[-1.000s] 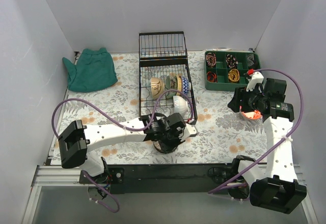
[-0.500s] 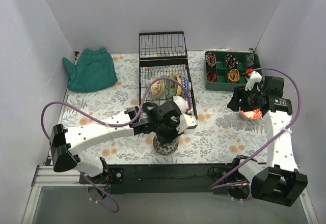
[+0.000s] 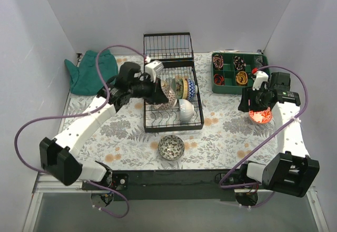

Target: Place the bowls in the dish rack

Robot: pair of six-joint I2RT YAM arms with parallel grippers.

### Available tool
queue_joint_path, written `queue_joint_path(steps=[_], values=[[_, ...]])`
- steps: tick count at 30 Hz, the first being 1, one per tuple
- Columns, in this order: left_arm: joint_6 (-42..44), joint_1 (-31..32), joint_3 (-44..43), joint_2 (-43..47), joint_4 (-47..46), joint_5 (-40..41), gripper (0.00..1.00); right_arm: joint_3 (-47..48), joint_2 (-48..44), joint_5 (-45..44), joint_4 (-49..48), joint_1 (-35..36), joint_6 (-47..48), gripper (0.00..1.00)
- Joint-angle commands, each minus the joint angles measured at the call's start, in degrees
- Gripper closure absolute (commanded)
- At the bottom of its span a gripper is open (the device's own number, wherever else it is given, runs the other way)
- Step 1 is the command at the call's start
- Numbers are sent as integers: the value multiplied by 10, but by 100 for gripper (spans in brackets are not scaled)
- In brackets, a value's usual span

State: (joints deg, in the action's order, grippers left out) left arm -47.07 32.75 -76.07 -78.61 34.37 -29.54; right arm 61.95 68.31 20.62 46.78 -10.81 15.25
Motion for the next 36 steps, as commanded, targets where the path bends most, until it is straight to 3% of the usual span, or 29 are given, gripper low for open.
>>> queue_joint_path(steps=[1, 9, 14, 28, 36], values=[[-226, -57, 170, 128, -358, -211, 100, 31, 24, -44, 9, -1, 33, 36], [-399, -85, 295, 120, -553, -228, 100, 22, 39, -75, 15, -1, 51, 37], [-488, -107, 334, 94, -620, -211, 100, 5, 26, -93, 21, -1, 57, 37], [-607, -124, 437, 52, -735, -104, 100, -16, 2, -102, 24, -1, 50, 36], [-631, -151, 457, 22, -787, -114, 100, -24, 6, -96, 18, -1, 49, 36]])
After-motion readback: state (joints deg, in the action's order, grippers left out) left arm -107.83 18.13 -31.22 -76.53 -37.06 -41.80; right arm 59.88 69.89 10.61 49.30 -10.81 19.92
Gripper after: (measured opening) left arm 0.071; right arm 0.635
